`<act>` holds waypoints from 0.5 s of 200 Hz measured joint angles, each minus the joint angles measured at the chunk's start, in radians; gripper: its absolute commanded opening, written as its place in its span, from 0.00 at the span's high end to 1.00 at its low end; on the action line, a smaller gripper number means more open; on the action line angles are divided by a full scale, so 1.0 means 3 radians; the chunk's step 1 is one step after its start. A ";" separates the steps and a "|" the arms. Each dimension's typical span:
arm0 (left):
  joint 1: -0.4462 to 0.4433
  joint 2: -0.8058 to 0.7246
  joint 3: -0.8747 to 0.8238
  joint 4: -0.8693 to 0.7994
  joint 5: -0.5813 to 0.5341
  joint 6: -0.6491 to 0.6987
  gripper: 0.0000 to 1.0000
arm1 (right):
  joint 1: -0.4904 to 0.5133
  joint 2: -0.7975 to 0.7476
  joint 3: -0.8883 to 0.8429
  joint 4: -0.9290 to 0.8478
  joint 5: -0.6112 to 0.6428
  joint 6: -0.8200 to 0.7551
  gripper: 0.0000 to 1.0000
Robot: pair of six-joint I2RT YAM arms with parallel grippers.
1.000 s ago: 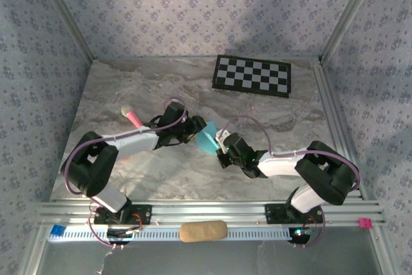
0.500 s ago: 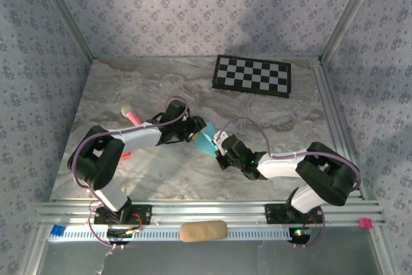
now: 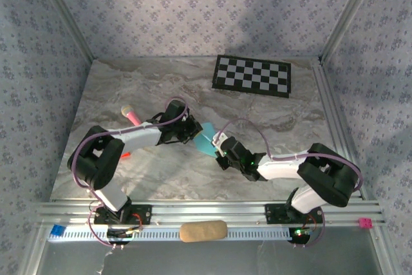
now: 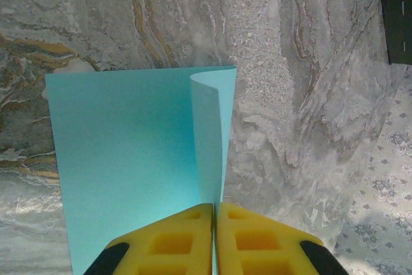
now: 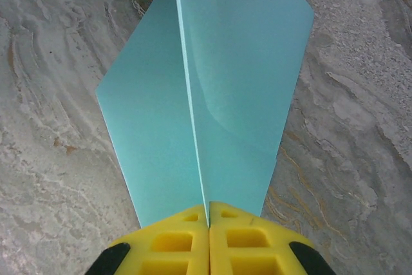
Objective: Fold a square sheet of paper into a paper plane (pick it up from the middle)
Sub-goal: Fourth fold the wing at the center of the table.
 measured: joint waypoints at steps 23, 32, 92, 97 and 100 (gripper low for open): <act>0.0000 0.0000 0.0004 -0.0013 0.0013 0.0000 0.91 | 0.0000 0.0000 0.0000 -0.0029 0.0041 -0.0010 0.87; 0.0000 0.0000 0.0004 -0.0014 0.0014 0.0001 0.92 | 0.0003 0.0000 0.0000 -0.0045 0.0060 -0.0011 0.87; 0.0000 0.0000 0.0010 -0.0017 0.0025 0.0000 0.92 | 0.0009 0.0000 0.0000 -0.0095 0.0102 -0.0034 0.87; 0.0000 0.0000 0.0010 -0.0017 0.0027 0.0000 0.92 | 0.0009 0.0000 0.0001 -0.0099 0.0102 -0.0034 0.88; 0.0000 0.0000 0.0010 -0.0017 0.0027 0.0001 0.92 | 0.0011 0.0000 0.0001 -0.0100 0.0103 -0.0036 0.88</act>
